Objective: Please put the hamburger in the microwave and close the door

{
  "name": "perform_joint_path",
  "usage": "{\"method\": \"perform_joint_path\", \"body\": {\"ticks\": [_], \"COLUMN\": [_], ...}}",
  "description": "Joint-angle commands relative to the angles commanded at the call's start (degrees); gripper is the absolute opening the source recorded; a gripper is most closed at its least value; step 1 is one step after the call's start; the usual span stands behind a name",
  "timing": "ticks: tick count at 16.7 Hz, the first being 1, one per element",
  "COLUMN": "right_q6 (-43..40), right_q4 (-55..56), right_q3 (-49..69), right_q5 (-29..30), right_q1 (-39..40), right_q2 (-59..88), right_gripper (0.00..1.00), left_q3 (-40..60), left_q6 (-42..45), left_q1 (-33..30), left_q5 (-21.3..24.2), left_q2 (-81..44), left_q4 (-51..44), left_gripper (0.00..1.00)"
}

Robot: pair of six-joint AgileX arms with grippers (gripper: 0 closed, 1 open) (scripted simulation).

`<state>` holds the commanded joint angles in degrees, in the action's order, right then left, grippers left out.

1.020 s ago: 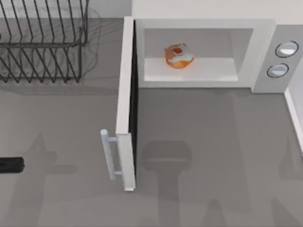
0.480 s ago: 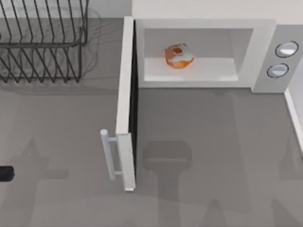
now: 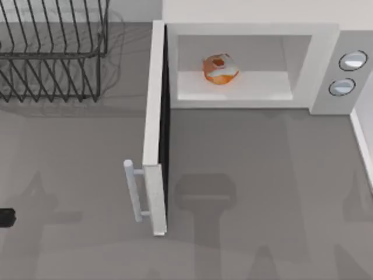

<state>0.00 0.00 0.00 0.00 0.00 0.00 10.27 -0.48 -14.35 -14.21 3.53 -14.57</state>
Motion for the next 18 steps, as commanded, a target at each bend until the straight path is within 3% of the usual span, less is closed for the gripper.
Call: {"method": "perform_joint_path", "body": {"ticks": [4, 18], "right_q6": [0.0, 0.0], "right_q4": [0.0, 0.0], "right_q3": [0.0, 0.0], "right_q5": [0.0, 0.0], "right_q1": [0.0, 0.0], "right_q2": [0.0, 0.0], "right_gripper": [1.0, 1.0], "left_q3": [5.3, 32.57], "left_q6": [-3.42, -22.15], "left_q1": [-3.38, -18.58], "left_q5": [-1.64, -7.87], "left_q2": [-8.36, -61.41], "left_q4": [-3.07, -17.3], "left_gripper": [0.0, 0.0]}}
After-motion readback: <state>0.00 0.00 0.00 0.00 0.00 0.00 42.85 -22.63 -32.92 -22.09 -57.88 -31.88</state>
